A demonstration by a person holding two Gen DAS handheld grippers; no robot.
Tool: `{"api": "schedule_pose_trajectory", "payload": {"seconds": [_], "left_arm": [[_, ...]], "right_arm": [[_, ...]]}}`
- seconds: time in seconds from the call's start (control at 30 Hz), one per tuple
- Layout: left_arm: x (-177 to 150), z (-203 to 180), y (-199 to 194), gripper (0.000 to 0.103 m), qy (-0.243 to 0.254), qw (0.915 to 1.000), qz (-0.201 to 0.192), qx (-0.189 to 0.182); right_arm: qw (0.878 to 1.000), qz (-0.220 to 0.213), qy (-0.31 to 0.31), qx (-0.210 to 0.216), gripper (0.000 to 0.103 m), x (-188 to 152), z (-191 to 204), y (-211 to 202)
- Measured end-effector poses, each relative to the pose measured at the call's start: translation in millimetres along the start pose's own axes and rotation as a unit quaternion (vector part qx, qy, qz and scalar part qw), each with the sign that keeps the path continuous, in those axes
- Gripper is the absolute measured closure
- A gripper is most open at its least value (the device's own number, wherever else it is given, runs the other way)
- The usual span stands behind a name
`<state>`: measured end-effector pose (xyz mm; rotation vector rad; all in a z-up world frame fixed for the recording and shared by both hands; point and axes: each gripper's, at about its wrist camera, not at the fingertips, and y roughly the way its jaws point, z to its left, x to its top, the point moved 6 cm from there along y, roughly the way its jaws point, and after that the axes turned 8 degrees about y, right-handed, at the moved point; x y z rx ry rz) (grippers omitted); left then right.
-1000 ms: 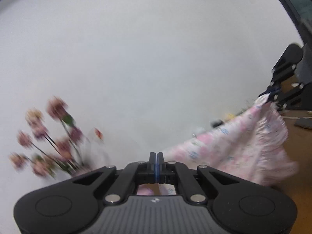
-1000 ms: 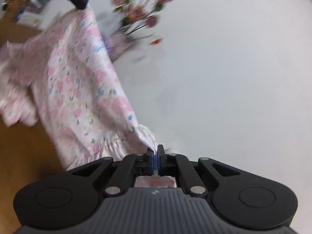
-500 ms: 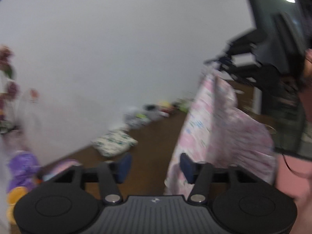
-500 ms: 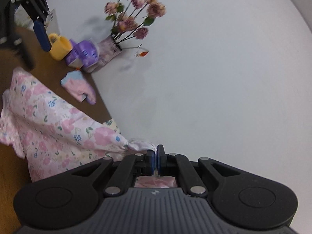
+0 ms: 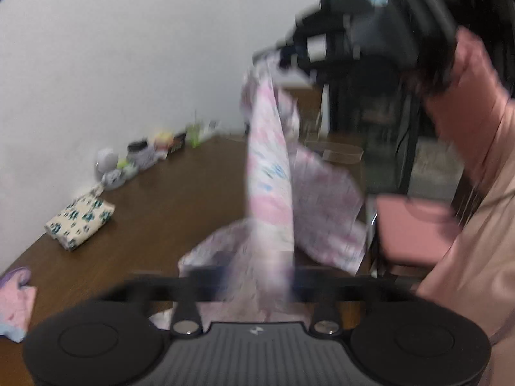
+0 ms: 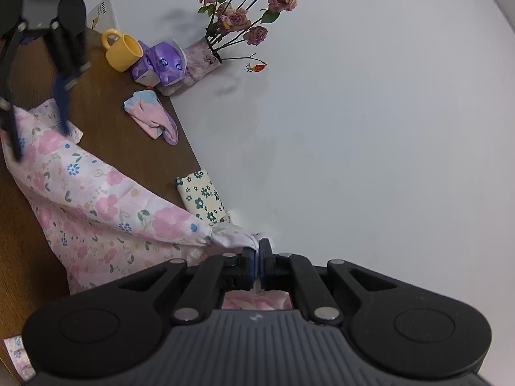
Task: Fold clothes
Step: 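Lift the dress high with both grippers and shake it out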
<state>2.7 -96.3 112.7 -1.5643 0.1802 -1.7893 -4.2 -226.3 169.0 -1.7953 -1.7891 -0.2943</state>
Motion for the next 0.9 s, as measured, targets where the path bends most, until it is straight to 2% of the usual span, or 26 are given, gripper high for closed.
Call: {"api": "schedule_pose_trajectory", "payload": {"seconds": [0.07,0.13,0.2,0.27,0.33,0.47,0.67,0.9], "left_arm": [[-2,-3,9,0.103,0.011,0.9989,0.031,0.034],[1,-4,10,0.103,0.027,0.9948,0.05,0.085],[10,0,5,0.103,0.052,0.986,0.061,0.146],[22,6,-3,0.103,0.087,0.9725,0.068,0.205],[36,18,-11,0.103,0.108,0.9574,0.076,0.257],[65,47,-22,0.103,0.163,0.9197,0.08,0.348],[109,99,-31,0.103,0.213,0.8664,0.088,0.443],[158,201,-28,0.103,0.248,0.7994,0.116,0.535]], "right_arm": [[1.0,0.003,-0.004,0.003,0.101,-3,2,0],[1.0,0.008,-0.006,0.006,0.101,-7,5,0],[1.0,0.014,-0.007,0.005,0.101,-10,5,5],[1.0,0.019,-0.006,0.002,0.101,-12,3,12],[1.0,0.017,-0.002,0.001,0.101,-11,-2,18],[1.0,0.005,0.0,-0.013,0.101,4,-19,37],[0.998,-0.025,0.011,-0.051,0.101,46,-64,70],[0.994,-0.054,0.033,-0.093,0.101,108,-123,135]]}}
